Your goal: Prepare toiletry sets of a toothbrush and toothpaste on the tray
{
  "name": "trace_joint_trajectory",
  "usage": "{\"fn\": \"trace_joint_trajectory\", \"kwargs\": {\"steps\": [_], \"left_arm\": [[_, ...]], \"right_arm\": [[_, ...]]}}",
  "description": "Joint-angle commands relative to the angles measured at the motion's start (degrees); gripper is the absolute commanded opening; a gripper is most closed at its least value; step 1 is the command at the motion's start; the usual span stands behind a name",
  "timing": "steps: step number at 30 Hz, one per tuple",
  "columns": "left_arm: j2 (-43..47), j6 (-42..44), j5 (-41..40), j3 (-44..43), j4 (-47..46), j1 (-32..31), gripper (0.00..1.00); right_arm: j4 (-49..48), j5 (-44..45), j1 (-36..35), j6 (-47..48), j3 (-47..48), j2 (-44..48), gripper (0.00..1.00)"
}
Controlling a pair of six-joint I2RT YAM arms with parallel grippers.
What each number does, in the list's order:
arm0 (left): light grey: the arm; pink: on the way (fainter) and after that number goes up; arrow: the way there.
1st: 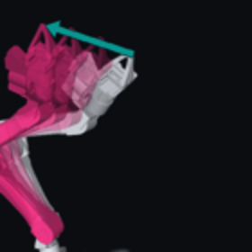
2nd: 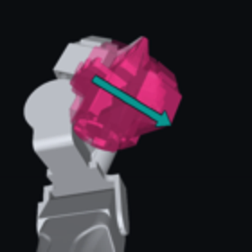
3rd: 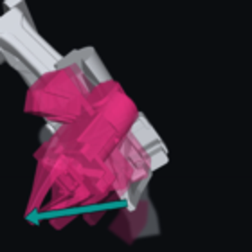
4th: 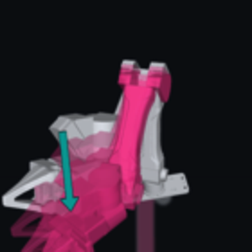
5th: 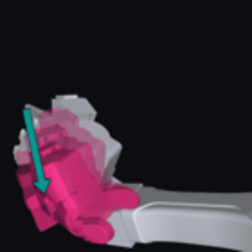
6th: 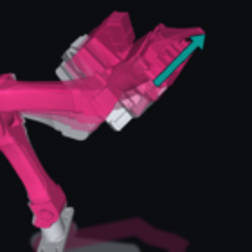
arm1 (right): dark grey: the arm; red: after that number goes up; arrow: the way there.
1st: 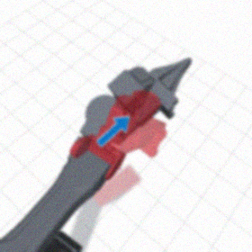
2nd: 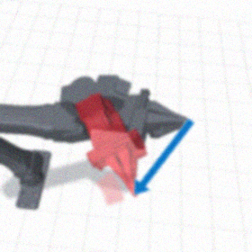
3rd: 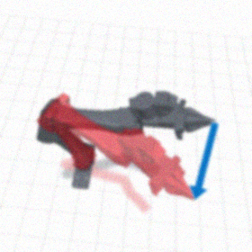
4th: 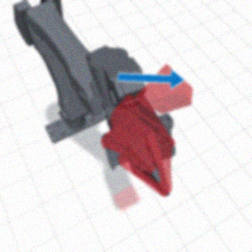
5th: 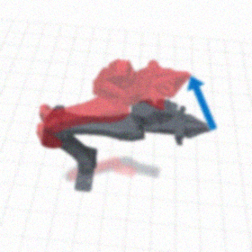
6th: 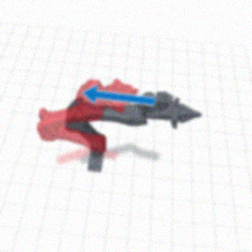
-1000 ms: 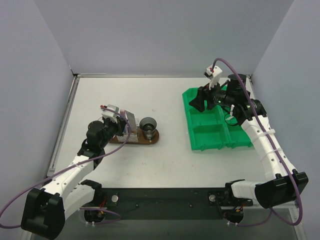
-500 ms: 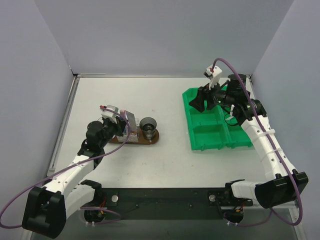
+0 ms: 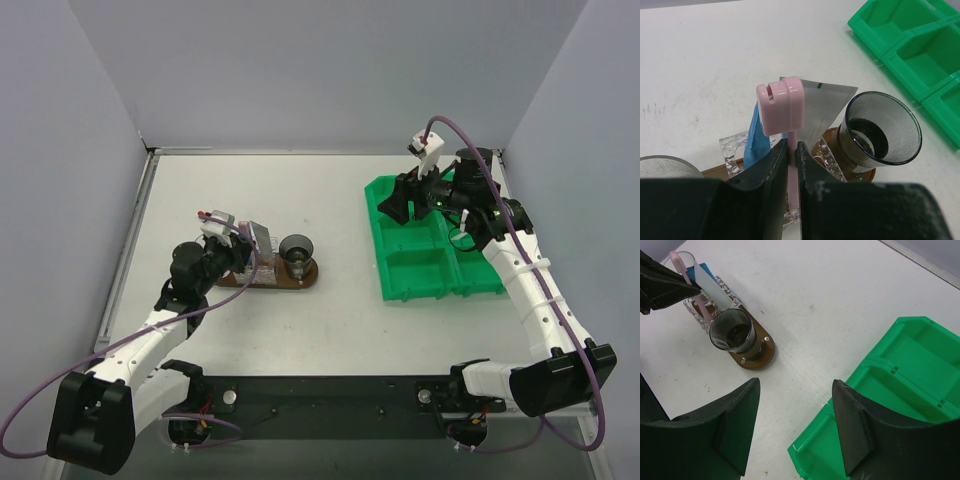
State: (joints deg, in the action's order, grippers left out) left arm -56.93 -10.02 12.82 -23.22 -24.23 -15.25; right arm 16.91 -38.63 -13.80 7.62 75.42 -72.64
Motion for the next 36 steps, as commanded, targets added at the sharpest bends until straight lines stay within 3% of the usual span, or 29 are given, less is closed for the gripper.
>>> {"fn": "trace_joint_trajectory", "kwargs": {"steps": [1,13,36], "left_arm": [[-0.11,-0.53,2.56,0.11,-3.02,0.66,0.23],[0.15,-1.05,4.50,0.11,-2.93,2.59,0.41],[5.33,-2.55,14.51,-5.69,5.24,5.49,0.45]], "right_arm": [[-2.58,-2.15,0.44,0.82,0.17,1.19,0.55],[-2.49,-2.15,0.44,0.82,-0.01,1.19,0.55],[-1.79,-1.45,0.44,1.61,-0.10,1.19,0.55]]}}
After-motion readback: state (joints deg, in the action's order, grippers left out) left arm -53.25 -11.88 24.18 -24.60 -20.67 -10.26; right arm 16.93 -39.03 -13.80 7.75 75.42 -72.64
